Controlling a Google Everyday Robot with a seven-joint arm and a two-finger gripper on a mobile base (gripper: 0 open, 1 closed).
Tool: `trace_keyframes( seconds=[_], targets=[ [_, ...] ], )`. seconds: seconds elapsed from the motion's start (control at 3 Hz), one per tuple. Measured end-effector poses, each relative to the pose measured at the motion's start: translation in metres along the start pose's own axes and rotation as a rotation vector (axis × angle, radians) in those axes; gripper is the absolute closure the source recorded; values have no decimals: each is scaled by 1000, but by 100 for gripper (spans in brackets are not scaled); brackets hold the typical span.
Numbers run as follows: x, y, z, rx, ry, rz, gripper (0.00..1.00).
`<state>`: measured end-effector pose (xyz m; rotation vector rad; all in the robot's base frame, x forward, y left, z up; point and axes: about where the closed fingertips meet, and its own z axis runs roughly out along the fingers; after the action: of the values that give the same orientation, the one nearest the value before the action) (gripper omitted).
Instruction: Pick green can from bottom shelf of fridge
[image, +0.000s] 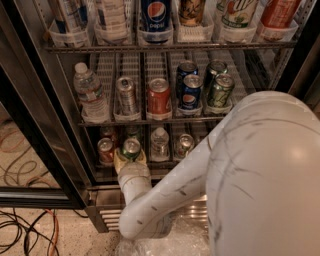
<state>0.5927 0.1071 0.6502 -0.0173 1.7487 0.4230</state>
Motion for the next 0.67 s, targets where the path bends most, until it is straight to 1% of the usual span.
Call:
trace_keyframes(
  seconds=[0.33, 0.67],
  targets=[
    [-17, 9, -40, -74, 22, 12, 100],
    [-32, 1, -77, -155, 62, 50, 100]
  ],
)
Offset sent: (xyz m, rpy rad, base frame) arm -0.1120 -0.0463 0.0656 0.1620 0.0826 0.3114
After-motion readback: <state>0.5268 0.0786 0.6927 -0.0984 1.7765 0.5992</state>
